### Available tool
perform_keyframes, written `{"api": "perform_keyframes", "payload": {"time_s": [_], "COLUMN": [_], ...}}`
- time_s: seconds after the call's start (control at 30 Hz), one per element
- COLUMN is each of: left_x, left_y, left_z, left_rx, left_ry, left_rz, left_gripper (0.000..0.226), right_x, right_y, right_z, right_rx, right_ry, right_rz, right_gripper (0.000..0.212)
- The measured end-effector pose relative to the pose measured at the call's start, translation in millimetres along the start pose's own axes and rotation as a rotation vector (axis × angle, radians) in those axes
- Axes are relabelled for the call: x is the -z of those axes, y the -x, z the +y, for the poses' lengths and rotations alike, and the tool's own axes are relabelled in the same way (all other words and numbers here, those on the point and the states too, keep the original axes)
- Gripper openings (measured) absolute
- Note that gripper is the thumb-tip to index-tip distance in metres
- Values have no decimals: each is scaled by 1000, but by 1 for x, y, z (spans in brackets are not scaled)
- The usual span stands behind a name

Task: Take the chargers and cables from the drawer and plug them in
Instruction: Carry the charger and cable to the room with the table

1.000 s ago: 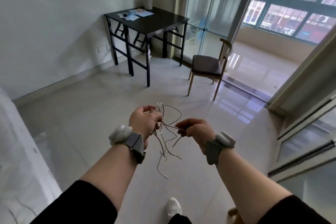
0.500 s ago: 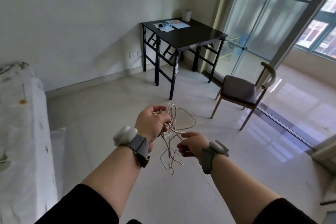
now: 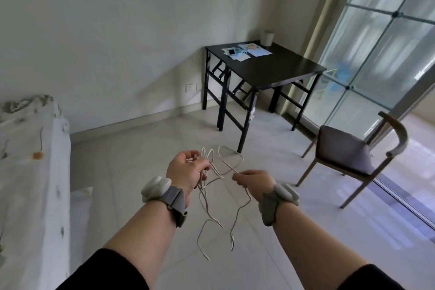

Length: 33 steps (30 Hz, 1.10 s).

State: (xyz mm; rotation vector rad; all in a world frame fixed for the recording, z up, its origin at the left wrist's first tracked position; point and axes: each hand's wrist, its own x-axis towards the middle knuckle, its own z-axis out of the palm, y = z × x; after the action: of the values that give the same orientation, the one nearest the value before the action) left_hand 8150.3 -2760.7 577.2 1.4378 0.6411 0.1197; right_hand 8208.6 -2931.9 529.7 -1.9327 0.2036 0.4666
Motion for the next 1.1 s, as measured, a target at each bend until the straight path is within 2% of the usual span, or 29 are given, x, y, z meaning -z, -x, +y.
{"api": "perform_keyframes", "payload": {"time_s": [0.17, 0.33, 0.57, 0.8, 1.0, 1.1], "left_x": [11, 7, -3, -35, -45, -42], "left_y": [-64, -120, -212, -323, -399, -437], "left_z": [22, 39, 67, 117, 154, 167], "left_rx": [3, 26, 19, 7, 15, 9], "left_ry": [-18, -33, 22, 77, 129, 148], "left_rz": [-8, -22, 92, 239, 296, 319], "left_gripper": [32, 33, 29, 28, 28, 25], "right_x": [-37, -66, -72, -69, -68, -79], "right_y": [-38, -78, -165, -286, -371, -408], "right_z": [-66, -115, -160, -217, -241, -252], "right_rx": [74, 110, 117, 96, 97, 104], "right_ry": [-257, -245, -258, -136, -30, -3], "right_rz": [-73, -190, -344, -499, -454, -405], "right_gripper": [11, 27, 8, 15, 24, 20]}}
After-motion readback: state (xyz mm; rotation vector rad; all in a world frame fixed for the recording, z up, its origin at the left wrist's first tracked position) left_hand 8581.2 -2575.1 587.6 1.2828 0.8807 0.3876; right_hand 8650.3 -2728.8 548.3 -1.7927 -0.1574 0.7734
